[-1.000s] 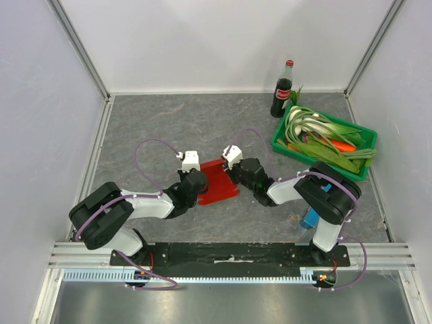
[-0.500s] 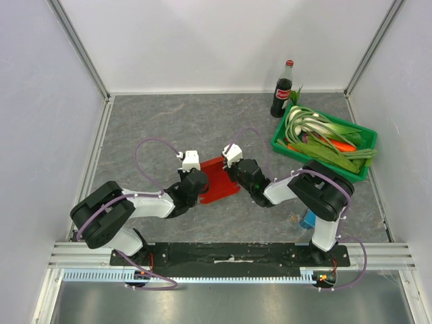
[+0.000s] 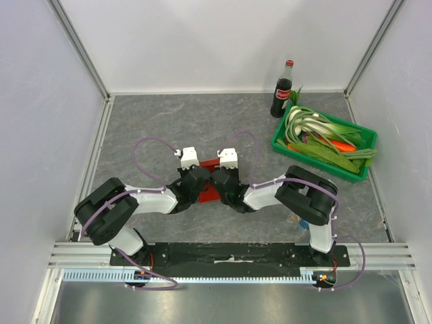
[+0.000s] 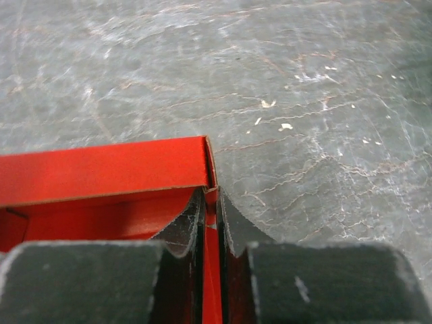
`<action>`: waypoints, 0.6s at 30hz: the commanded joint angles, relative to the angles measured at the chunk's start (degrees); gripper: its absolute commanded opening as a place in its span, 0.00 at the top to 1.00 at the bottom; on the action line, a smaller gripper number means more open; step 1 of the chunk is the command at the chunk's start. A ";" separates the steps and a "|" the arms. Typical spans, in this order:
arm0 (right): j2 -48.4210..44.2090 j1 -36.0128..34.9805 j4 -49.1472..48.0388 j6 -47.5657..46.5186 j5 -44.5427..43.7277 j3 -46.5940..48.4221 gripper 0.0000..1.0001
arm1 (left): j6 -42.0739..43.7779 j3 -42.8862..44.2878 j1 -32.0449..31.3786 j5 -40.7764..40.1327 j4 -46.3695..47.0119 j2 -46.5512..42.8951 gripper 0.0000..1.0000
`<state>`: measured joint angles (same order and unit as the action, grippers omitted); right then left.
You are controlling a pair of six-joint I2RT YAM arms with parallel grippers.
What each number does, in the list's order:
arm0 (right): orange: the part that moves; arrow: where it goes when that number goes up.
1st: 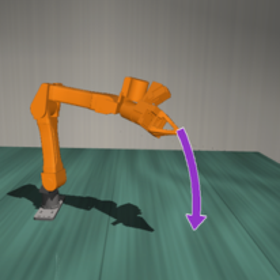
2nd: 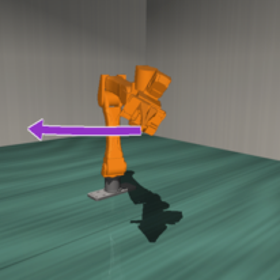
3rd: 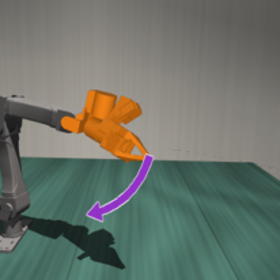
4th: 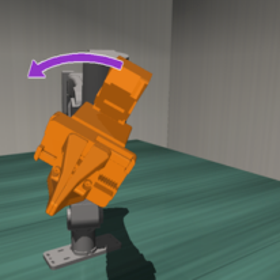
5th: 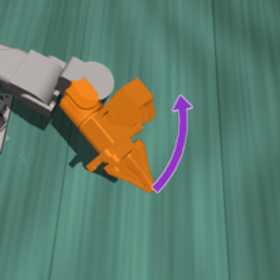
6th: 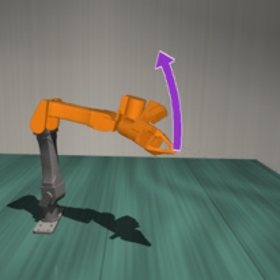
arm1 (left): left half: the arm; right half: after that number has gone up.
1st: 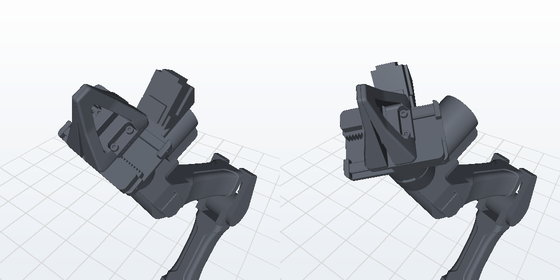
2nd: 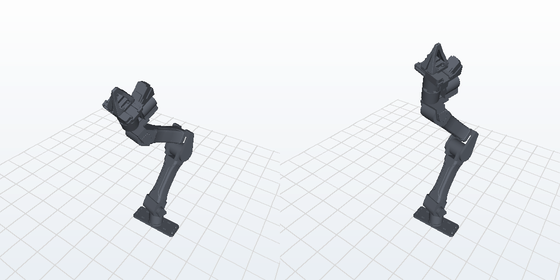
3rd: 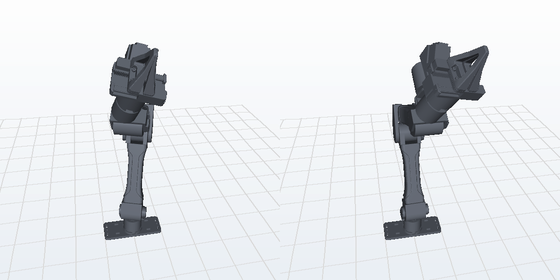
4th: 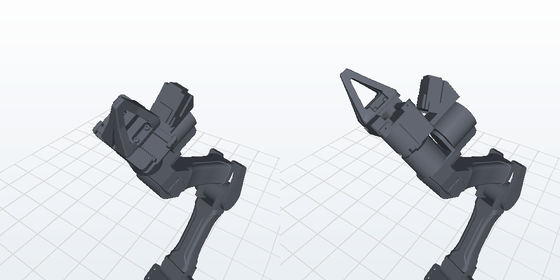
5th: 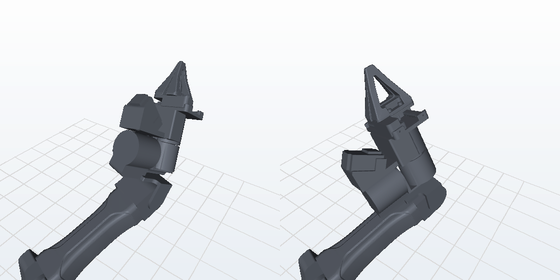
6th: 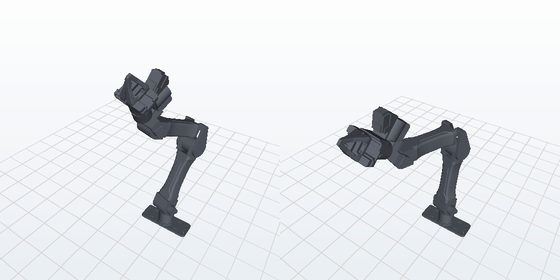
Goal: Fold the paper box
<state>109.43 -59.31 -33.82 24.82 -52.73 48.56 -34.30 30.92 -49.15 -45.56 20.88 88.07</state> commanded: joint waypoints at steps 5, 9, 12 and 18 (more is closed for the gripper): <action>7.02 -0.81 19.84 17.61 -16.97 11.82 1.00 | -1.29 -2.88 -0.51 2.32 -0.23 -0.88 0.98; 4.75 -0.81 9.96 10.89 -14.60 7.27 1.00 | -1.12 -3.41 -0.51 2.84 0.65 -1.50 0.98; 1.24 -0.81 -2.00 3.00 -9.44 1.21 1.00 | -1.38 -3.23 -0.42 3.20 1.61 -1.07 0.98; -0.18 -0.81 -8.36 -1.00 -5.28 -1.53 0.99 | -4.02 -0.33 -0.42 2.05 -1.81 0.96 0.95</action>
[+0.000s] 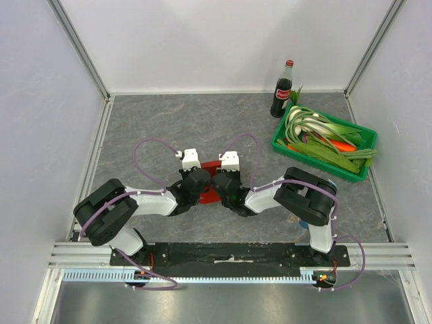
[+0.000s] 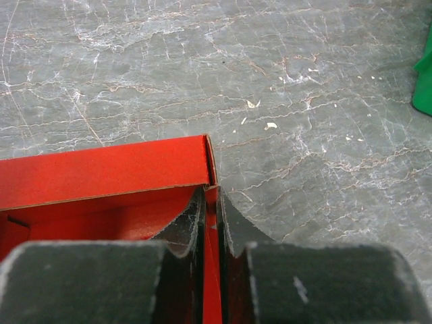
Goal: Fold the paper box
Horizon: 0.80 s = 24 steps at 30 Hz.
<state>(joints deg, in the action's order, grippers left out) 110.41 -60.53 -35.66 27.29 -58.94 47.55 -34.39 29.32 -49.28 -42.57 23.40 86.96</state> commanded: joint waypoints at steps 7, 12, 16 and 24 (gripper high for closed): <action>-1.78 1.03 -7.14 -4.44 2.59 -1.41 0.88 | -1.47 -2.67 -0.12 0.73 -0.03 -1.78 0.54; -1.95 2.17 -5.91 -3.91 4.71 -1.41 0.80 | 0.46 -7.25 0.06 3.89 2.26 -9.95 0.37; -2.57 2.79 -5.74 -4.08 6.11 -2.20 0.75 | 0.20 -12.43 1.63 5.65 -0.27 -18.65 0.32; -3.27 5.86 -7.85 -7.86 16.99 -3.87 0.85 | 1.68 -16.22 12.80 18.99 5.50 -20.96 0.47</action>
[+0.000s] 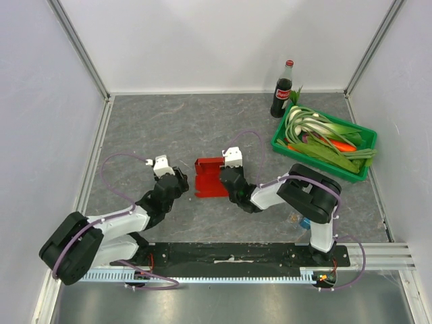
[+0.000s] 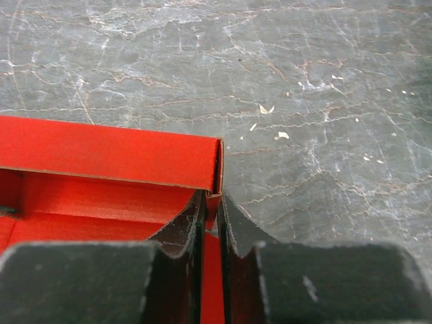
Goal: Fold the paper box
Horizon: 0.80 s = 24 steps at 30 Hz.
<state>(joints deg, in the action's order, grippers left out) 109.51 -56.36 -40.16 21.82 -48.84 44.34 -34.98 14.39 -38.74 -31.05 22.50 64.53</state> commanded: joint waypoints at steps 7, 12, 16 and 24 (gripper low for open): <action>-3.87 4.15 -3.44 -4.33 16.49 -1.80 1.00 | 9.05 -0.77 2.27 9.43 17.74 9.20 0.40; -4.04 4.94 -3.25 -4.51 19.30 -1.71 1.00 | 14.32 3.78 2.27 8.64 19.34 15.26 0.49; -3.78 5.64 -3.43 -4.16 20.98 -1.36 1.00 | 16.95 4.51 2.27 7.66 23.26 18.34 0.54; -3.08 6.00 -3.69 -5.12 22.91 -0.83 1.00 | 19.51 5.47 2.27 8.37 26.45 21.69 0.55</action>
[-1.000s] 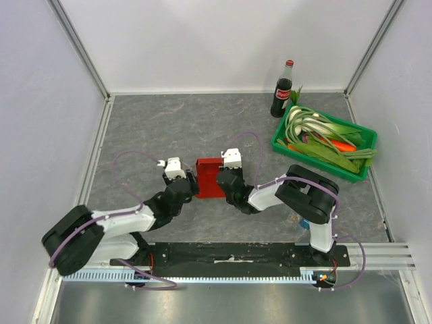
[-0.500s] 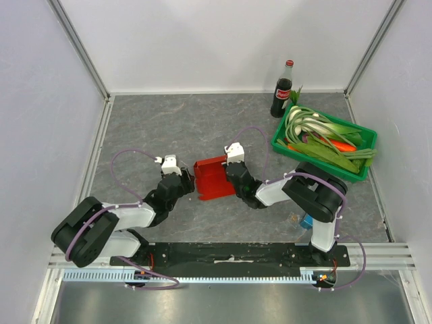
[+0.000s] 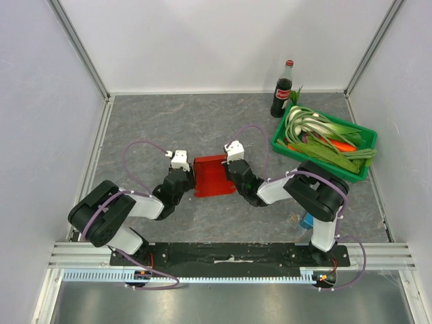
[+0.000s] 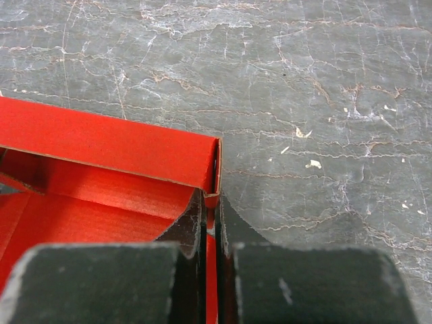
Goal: Fold the paper box
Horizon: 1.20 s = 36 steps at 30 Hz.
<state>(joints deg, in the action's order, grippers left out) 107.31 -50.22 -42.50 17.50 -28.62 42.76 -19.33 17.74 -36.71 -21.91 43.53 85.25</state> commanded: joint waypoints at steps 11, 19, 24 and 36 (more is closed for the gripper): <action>0.10 0.12 -0.92 -1.41 5.16 1.80 1.00 | 5.97 6.16 0.15 -3.57 6.66 4.47 0.53; 0.01 0.21 -0.48 -0.80 5.15 2.06 1.00 | 7.11 9.95 -0.99 -8.23 2.62 7.12 0.85; 0.53 0.12 0.22 -0.53 4.98 2.68 1.00 | 5.54 10.92 -1.88 -11.84 0.42 8.70 0.91; 0.45 1.09 0.66 0.08 5.86 2.15 1.00 | 1.14 1.96 -0.82 1.60 4.28 1.06 0.49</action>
<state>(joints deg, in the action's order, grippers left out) 107.63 -49.52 -41.56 16.95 -24.47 44.07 -15.92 22.39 -38.48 -24.71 43.90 90.43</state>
